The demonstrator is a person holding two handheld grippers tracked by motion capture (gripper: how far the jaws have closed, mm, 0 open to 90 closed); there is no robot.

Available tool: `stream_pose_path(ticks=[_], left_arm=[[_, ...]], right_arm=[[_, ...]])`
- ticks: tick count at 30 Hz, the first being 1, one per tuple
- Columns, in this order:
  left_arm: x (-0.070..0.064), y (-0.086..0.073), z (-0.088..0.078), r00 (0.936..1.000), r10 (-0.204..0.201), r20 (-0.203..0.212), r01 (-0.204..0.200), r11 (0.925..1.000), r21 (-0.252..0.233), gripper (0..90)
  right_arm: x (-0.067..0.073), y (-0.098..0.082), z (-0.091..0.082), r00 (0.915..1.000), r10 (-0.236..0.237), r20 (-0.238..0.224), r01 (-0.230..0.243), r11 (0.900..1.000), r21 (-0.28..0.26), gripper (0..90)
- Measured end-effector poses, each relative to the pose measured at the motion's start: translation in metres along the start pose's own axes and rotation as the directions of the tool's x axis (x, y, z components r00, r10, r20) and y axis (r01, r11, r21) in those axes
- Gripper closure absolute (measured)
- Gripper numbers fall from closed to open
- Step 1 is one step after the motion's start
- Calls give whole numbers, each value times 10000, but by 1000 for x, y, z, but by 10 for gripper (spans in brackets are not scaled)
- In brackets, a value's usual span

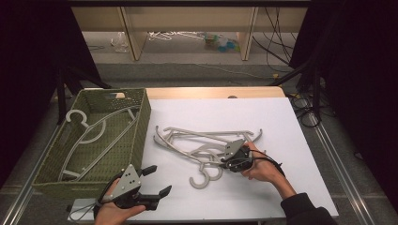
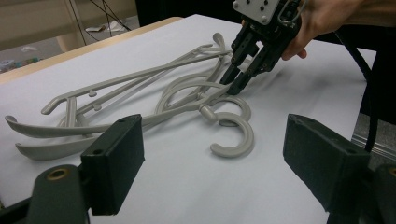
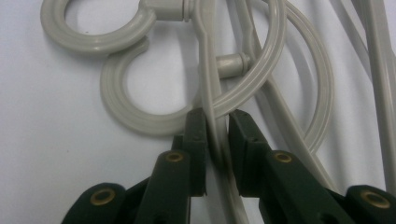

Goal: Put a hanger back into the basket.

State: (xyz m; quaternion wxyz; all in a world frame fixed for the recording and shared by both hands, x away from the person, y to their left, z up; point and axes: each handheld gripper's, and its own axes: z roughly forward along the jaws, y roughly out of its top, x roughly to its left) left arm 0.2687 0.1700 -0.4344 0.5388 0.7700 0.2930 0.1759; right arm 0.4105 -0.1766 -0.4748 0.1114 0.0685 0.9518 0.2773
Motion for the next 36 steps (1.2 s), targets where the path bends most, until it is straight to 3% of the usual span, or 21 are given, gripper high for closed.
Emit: stream_pose_path(ticks=[6, 11, 18, 24, 26, 28, 30, 36], left_arm=[[0, 0, -1, 10000, 24, -5, -24, 10000, -4, 208], [2, 1, -3, 9998, 163, -72, -163, 9998, -81, 212], [3, 1, -3, 9999, 24, -146, -25, 9999, -107, 216], [2, 3, -3, 9990, 376, -223, -377, 9993, -75, 222], [0, 2, -1, 9994, 286, -216, -288, 9995, -125, 223], [0, 2, 1, 9983, 555, -174, -556, 9984, -49, 224], [-2, 2, 1, 9987, 454, -218, -454, 9990, 33, 227], [-5, 1, 14, 9932, 1162, -34, -1160, 9926, 356, 230]], right_arm=[[3, 3, -5, 9978, -665, -6, 665, 9978, 44, 809], [9, 6, -21, 9938, -1110, 0, 1110, 9933, -314, 823], [17, 6, -40, 9908, -1325, 274, 1340, 9892, -599, 825], [25, 12, -57, 9853, -1641, 470, 1681, 9808, -987, 826], [29, 13, -60, 9844, -1726, 352, 1755, 9783, -1105, 826], [36, 14, -61, 9818, -1890, 192, 1899, 9754, -1116, 826], [40, 14, -61, 9839, -1784, -24, 1769, 9773, -1162, 826], [52, 11, -66, 9812, -1903, -310, 1843, 9729, -1394, 826]])
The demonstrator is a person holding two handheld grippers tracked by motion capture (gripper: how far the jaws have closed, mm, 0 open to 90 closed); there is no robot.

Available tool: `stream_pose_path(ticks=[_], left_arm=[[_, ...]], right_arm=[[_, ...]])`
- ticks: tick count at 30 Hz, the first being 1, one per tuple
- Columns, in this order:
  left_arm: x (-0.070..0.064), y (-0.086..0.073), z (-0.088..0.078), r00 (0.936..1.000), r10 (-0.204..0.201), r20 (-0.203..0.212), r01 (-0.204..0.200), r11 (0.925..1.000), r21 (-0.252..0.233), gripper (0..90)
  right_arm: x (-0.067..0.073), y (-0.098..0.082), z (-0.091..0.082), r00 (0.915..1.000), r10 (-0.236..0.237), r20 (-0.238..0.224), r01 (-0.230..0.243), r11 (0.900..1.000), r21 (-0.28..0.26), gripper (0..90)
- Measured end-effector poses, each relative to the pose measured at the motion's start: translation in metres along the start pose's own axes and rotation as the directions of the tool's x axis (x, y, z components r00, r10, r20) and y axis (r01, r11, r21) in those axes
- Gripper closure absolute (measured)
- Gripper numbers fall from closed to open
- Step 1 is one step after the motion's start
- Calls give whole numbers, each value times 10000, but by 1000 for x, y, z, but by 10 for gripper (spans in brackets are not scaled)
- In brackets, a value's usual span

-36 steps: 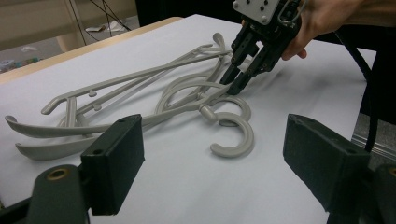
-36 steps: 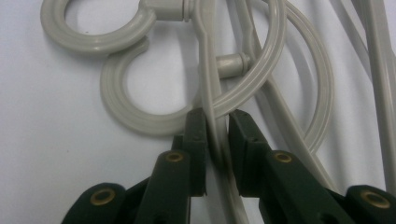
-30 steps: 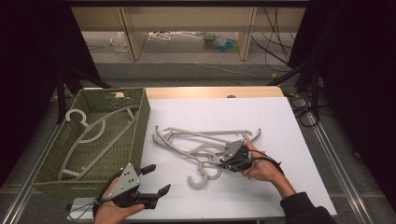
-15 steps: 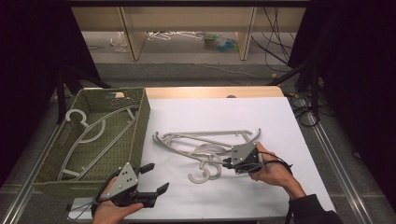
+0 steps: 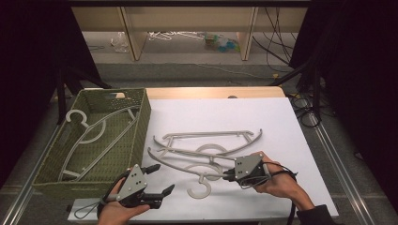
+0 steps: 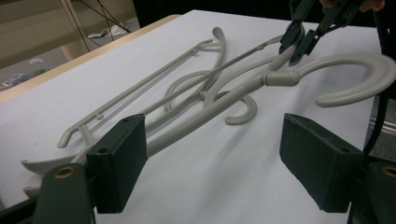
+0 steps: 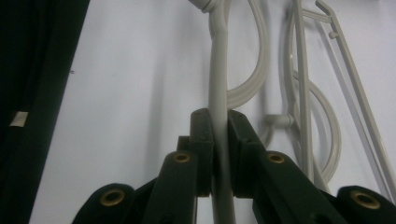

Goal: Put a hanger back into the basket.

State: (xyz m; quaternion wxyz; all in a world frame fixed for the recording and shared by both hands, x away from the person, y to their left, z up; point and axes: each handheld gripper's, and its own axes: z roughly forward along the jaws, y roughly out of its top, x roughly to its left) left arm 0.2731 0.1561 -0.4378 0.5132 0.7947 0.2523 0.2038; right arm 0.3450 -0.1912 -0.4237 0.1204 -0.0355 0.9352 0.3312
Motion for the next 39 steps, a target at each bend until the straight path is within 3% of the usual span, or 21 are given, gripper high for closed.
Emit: stream_pose_path(ticks=[2, 3, 5, 8, 13, 17, 19, 20, 21, 23, 24, 26, 27, 28, 29, 30, 32, 35, 36, 38, 39], left_arm=[[-3, -1, 5, 9999, -78, 96, 77, 9999, 95, 230], [-3, 0, 8, 9997, 245, 79, -247, 9994, 244, 231], [-5, 0, 10, 9998, 169, 115, -172, 9995, 247, 247], [-8, -1, 19, 9984, 535, 199, -546, 9966, 612, 250], [-13, -2, 34, 9911, 1223, 522, -1277, 9849, 1166, 261], [-16, -2, 44, 9866, 1469, 705, -1551, 9795, 1284, 302], [-17, 0, 50, 9760, 1984, 901, -2102, 9663, 1489, 352], [-18, 0, 52, 9766, 1961, 885, -2072, 9678, 1428, 355], [-18, 1, 54, 9691, 2259, 995, -2394, 9582, 1567, 367], [-19, 1, 57, 9668, 2322, 1071, -2467, 9571, 1518, 389], [-20, 3, 60, 9590, 2586, 1156, -2747, 9487, 1566, 424], [-21, 3, 62, 9610, 2479, 1226, -2648, 9528, 1486, 442], [-20, 4, 63, 9540, 2692, 1318, -2885, 9441, 1597, 471], [-21, 4, 64, 9539, 2689, 1329, -2883, 9444, 1583, 488], [-21, 5, 67, 9410, 3025, 1516, -3264, 9296, 1711, 546], [-21, 6, 68, 9368, 3102, 1619, -3367, 9250, 1762, 569], [-22, 7, 69, 9353, 3095, 1716, -3382, 9245, 1761, 642], [-23, 11, 70, 9174, 3524, 1848, -3845, 9046, 1840, 672], [-23, 11, 70, 9174, 3524, 1848, -3845, 9046, 1840, 682], [-22, 13, 70, 9097, 3690, 1907, -4029, 8955, 1892, 692], [-22, 14, 71, 9106, 3672, 1894, -4002, 8980, 1831, 700]], right_arm=[[3, -1, -1, 9999, 13, -122, -13, 10000, -52, 826], [4, -1, -2, 9999, -21, -137, 20, 10000, -89, 826], [7, -1, -2, 9996, 79, -277, -80, 9999, -65, 826], [10, 0, -2, 9990, -38, -443, 34, 10000, -85, 826], [12, 1, -3, 9985, -201, -512, 191, 9996, -201, 825], [15, 2, -3, 9968, -274, -753, 260, 9995, -193, 825], [16, 3, -2, 9959, -389, -814, 375, 9991, -185, 825], [16, 3, -2, 9961, -377, -794, 359, 9991, -244, 825], [17, 3, -2, 9960, -316, -832, 299, 9993, -219, 825], [18, 3, -3, 9956, -309, -885, 293, 9994, -189, 825], [18, 4, -3, 9948, -305, -974, 287, 9994, -198, 825], [18, 4, -3, 9946, -309, -989, 293, 9994, -185, 825], [19, 4, -2, 9946, -293, -992, 274, 9994, -200, 824], [18, 4, -2, 9942, -296, -1029, 277, 9994, -200, 824], [18, 3, -2, 9939, -287, -1068, 268, 9994, -196, 824], [18, 3, -2, 9942, -274, -1036, 256, 9995, -185, 824], [18, 3, -3, 9942, -246, -1042, 226, 9996, -196, 824], [16, 1, -5, 9943, -157, -1051, 133, 9996, -229, 822], [16, 1, -5, 9943, -157, -1051, 133, 9996, -229, 822], [16, 0, -5, 9948, -76, -1015, 44, 9995, -317, 819], [15, -1, -5, 9951, -76, -984, 43, 9994, -342, 815]])
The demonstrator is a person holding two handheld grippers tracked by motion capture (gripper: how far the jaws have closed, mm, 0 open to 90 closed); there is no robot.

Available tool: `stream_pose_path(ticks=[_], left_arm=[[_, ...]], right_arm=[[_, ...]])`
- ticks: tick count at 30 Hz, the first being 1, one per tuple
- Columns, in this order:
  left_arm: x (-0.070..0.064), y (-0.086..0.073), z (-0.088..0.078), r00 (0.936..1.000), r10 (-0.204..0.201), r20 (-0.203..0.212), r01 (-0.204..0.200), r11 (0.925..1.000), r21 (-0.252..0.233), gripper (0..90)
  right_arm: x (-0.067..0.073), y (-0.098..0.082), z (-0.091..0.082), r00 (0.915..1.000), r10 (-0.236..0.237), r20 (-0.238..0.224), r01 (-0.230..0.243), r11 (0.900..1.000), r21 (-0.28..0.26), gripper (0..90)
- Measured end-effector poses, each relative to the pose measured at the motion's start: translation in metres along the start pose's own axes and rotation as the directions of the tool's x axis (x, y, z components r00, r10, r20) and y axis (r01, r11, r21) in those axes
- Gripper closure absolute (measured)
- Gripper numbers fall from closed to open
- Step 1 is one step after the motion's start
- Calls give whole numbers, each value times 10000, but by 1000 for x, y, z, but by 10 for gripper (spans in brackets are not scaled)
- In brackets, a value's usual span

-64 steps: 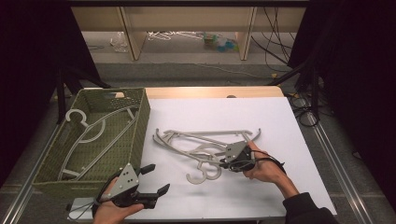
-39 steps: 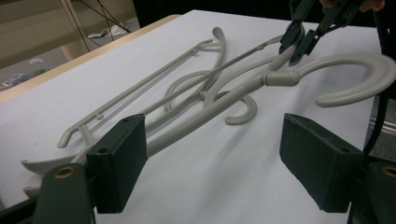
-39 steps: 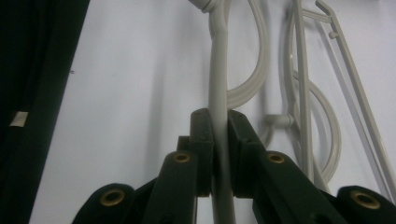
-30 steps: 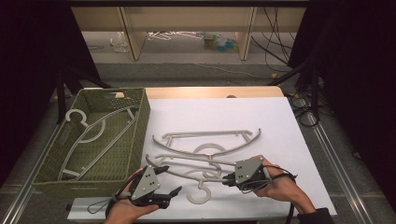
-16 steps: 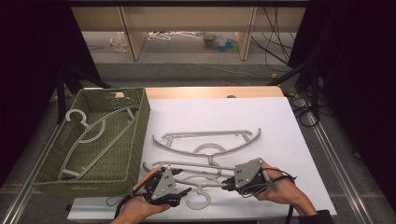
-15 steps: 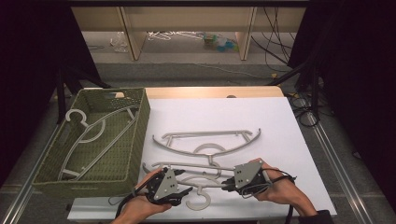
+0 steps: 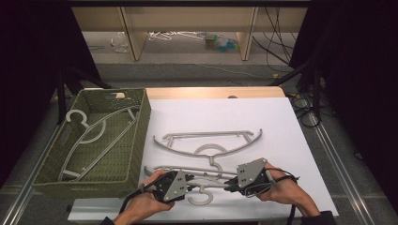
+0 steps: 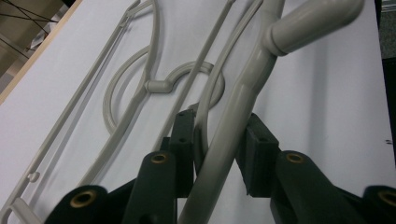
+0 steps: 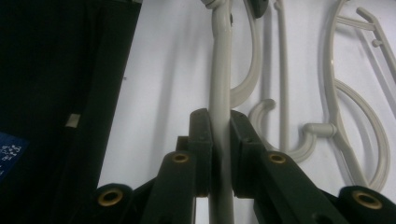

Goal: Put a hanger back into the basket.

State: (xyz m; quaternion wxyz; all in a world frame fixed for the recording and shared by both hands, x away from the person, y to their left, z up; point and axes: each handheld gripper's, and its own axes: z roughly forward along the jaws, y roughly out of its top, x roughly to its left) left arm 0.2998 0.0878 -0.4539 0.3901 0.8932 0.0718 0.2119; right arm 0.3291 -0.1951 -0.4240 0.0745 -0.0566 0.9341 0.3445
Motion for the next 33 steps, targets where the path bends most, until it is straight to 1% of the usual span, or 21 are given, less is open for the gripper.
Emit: stream_pose_path(ticks=[4, 5, 7, 8, 11, 14, 16, 17, 18, 19, 21, 22, 23, 24, 25, 26, 27, 30, 31, 32, 33], left_arm=[[3, 4, 0, 9998, 27, 202, -28, 10000, 42, 720], [5, 7, -2, 9988, -177, 447, 174, 9998, 59, 726], [5, 8, -2, 9985, -153, 521, 152, 9999, 10, 742], [6, 12, -4, 9969, -231, 747, 236, 9997, -57, 749], [7, 16, -5, 9932, -553, 1029, 559, 9984, -31, 766], [8, 17, -6, 9910, -775, 1094, 782, 9969, -21, 781], [10, 17, -7, 9866, -1069, 1231, 1079, 9942, -16, 783], [11, 17, -8, 9845, -1253, 1225, 1261, 9920, 16, 784], [13, 17, -10, 9788, -1684, 1169, 1701, 9854, -46, 785], [15, 17, -12, 9758, -1832, 1189, 1854, 9826, -75, 785], [17, 17, -13, 9741, -1955, 1133, 1983, 9801, -136, 786], [20, 17, -18, 9694, -2234, 1015, 2257, 9741, -112, 786], [20, 17, -18, 9694, -2234, 1015, 2257, 9741, -112, 786], [22, 17, -20, 9699, -2259, 906, 2269, 9739, -11, 786], [24, 16, -23, 9706, -2287, 750, 2286, 9735, 103, 786], [25, 16, -24, 9684, -2384, 738, 2385, 9711, 81, 786], [27, 15, -25, 9620, -2650, 657, 2652, 9642, 52, 786], [31, 13, -30, 9517, -3032, 479, 3029, 9529, 136, 786], [35, 13, -35, 9478, -3166, 369, 3161, 9485, 198, 786], [35, 13, -35, 9478, -3166, 369, 3161, 9485, 198, 786], [38, 13, -40, 9428, -3323, 282, 3318, 9431, 189, 786]], right_arm=[[-2, -1, -4, 9997, 210, 153, -208, 9997, -117, 801], [-2, -1, -4, 9994, 224, 267, -220, 9996, -152, 795], [-4, -2, -5, 9980, 378, 510, -372, 9992, -130, 772], [-4, -2, -6, 9976, 453, 530, -447, 9989, -136, 754], [-4, -2, -7, 9948, 720, 726, -700, 9971, -294, 696], [-6, -1, -10, 9891, 1158, 911, -1110, 9922, -561, 636], [-7, -1, -11, 9864, 1254, 1064, -1186, 9906, -684, 618], [-7, 0, -12, 9823, 1392, 1251, -1306, 9887, -742, 583], [-8, 1, -14, 9741, 1734, 1452, -1589, 9815, -1064, 543], [-8, 2, -16, 9685, 1883, 1627, -1693, 9777, -1241, 533], [-8, 3, -20, 9612, 2069, 1825, -1801, 9717, -1528, 518], [-7, 3, -22, 9542, 2217, 2010, -1892, 9673, -1689, 496], [-7, 3, -22, 9542, 2217, 2010, -1892, 9673, -1689, 496], [-8, 3, -26, 9353, 2766, 2209, -2288, 9485, -2191, 464], [-8, 3, -26, 9353, 2766, 2209, -2288, 9485, -2191, 464], [-7, 2, -28, 9228, 3034, 2375, -2432, 9367, -2517, 453], [-7, 2, -30, 9146, 3208, 2462, -2544, 9297, -2664, 443], [-5, -1, -32, 8927, 3646, 2650, -2835, 9113, -2988, 408], [-4, -2, -31, 8909, 3661, 2686, -2861, 9120, -2941, 408], [-3, -3, -30, 8868, 3702, 2767, -2887, 9112, -2939, 408], [-2, -4, -30, 8873, 3714, 2735, -2914, 9111, -2917, 408]])
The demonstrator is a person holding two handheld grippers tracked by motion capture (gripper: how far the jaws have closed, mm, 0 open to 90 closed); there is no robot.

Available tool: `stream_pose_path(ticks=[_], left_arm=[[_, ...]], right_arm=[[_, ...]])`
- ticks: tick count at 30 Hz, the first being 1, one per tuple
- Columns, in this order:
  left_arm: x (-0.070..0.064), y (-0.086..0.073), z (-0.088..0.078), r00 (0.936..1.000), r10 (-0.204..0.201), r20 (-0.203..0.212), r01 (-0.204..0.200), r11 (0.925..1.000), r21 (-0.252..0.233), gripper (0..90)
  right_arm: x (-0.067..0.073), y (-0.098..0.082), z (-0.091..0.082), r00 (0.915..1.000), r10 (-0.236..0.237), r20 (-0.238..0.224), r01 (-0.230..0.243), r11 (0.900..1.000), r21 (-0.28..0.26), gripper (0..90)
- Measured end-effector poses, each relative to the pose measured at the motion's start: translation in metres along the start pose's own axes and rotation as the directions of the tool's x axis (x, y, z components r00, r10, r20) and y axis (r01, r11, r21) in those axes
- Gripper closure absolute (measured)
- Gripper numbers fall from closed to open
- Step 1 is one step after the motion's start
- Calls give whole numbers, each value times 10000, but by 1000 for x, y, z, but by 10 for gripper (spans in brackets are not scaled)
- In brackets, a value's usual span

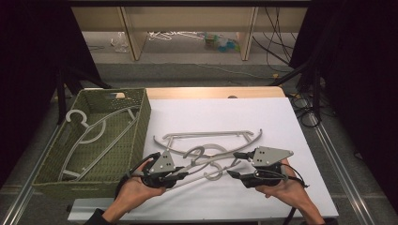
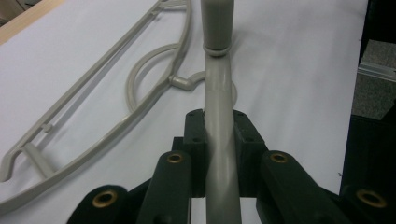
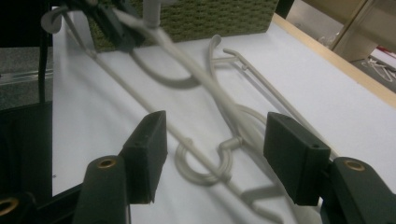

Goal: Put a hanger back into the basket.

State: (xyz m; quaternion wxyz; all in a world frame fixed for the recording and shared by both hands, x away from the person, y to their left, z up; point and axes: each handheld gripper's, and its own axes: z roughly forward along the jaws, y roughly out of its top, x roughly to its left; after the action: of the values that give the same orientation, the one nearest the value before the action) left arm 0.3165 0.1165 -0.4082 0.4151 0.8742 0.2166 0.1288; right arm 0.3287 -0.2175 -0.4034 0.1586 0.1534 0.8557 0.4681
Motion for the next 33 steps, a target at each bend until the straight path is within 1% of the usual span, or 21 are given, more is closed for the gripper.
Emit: stream_pose_path(ticks=[6, 7, 8, 10, 11, 12, 13, 15, 16, 17, 18, 19, 20, 21, 22, 23, 25, 26, 27, 29, 33], left_arm=[[5, 7, -19, 9987, -496, -149, 491, 9982, -335, 786], [6, 9, -23, 9989, -423, -218, 416, 9986, -325, 785], [6, 11, -27, 9979, -605, -220, 594, 9971, -475, 786], [8, 13, -31, 9982, -549, -237, 537, 9974, -489, 785], [9, 15, -37, 9974, -646, -327, 620, 9954, -735, 786], [9, 15, -37, 9974, -646, -327, 620, 9954, -735, 786], [11, 19, -45, 9962, -747, -445, 706, 9936, -884, 786], [12, 20, -49, 9961, -729, -503, 680, 9934, -927, 786], [15, 22, -56, 9958, -778, -477, 721, 9911, -1123, 786], [15, 23, -61, 9928, -1057, -572, 986, 9885, -1147, 785], [15, 23, -61, 9928, -1057, -572, 986, 9885, -1147, 785], [17, 25, -65, 9942, -904, -587, 821, 9879, -1314, 785], [22, 29, -78, 9927, -887, -814, 753, 9851, -1548, 785], [24, 31, -84, 9917, -939, -880, 779, 9823, -1701, 786], [24, 31, -84, 9917, -939, -880, 779, 9823, -1701, 785], [29, 31, -97, 9904, -902, -1047, 686, 9787, -1937, 786], [31, 31, -101, 9896, -947, -1078, 716, 9769, -2012, 786], [38, 29, -113, 9858, -1158, -1219, 858, 9698, -2282, 786], [41, 29, -116, 9846, -1243, -1230, 926, 9673, -2361, 785], [45, 28, -122, 9825, -1290, -1346, 936, 9657, -2424, 786], [66, 26, -146, 9677, -1524, -2006, 1001, 9633, -2492, 786]], right_arm=[[3, -1, -2, 10000, -6, -52, 6, 10000, -15, 399], [3, -1, -2, 10000, -6, -65, 6, 10000, -49, 400], [3, -2, -2, 10000, -31, -74, 30, 10000, -68, 399], [4, -2, -3, 10000, -20, -84, 19, 9999, -104, 397], [5, -3, -4, 10000, 13, -76, -13, 10000, -91, 390], [5, -3, -4, 10000, 16, -46, -16, 10000, -98, 382], [5, -4, -5, 10000, 35, -6, -35, 9999, -135, 379], [5, -5, -6, 10000, 44, -46, -45, 10000, -75, 378], [6, -5, -6, 10000, 29, 12, -29, 9999, -151, 376], [5, -6, -6, 10000, 7, -14, -7, 9999, -118, 374], [6, -6, -7, 10000, 41, -13, -41, 9999, -140, 374], [6, -6, -7, 10000, 41, -13, -41, 9999, -140, 374], [6, -7, -7, 10000, 81, -19, -81, 9999, -144, 372], [6, -8, -7, 9999, 101, 7, -101, 9999, -111, 368], [5, -8, -7, 9999, 111, 40, -111, 9999, -109, 364], [5, -9, -7, 9999, 116, 19, -116, 9999, -79, 364], [5, -9, -7, 9999, 123, 27, -122, 9999, -86, 364], [6, -9, -7, 9999, 137, 22, -137, 9999, -92, 364], [6, -9, -7, 9998, 188, -15, -188, 9998, -38, 364], [7, -10, -6, 9999, 165, -35, -165, 9999, -22, 364], [7, -11, -5, 9998, 159, -91, -158, 9998, 93, 364]])
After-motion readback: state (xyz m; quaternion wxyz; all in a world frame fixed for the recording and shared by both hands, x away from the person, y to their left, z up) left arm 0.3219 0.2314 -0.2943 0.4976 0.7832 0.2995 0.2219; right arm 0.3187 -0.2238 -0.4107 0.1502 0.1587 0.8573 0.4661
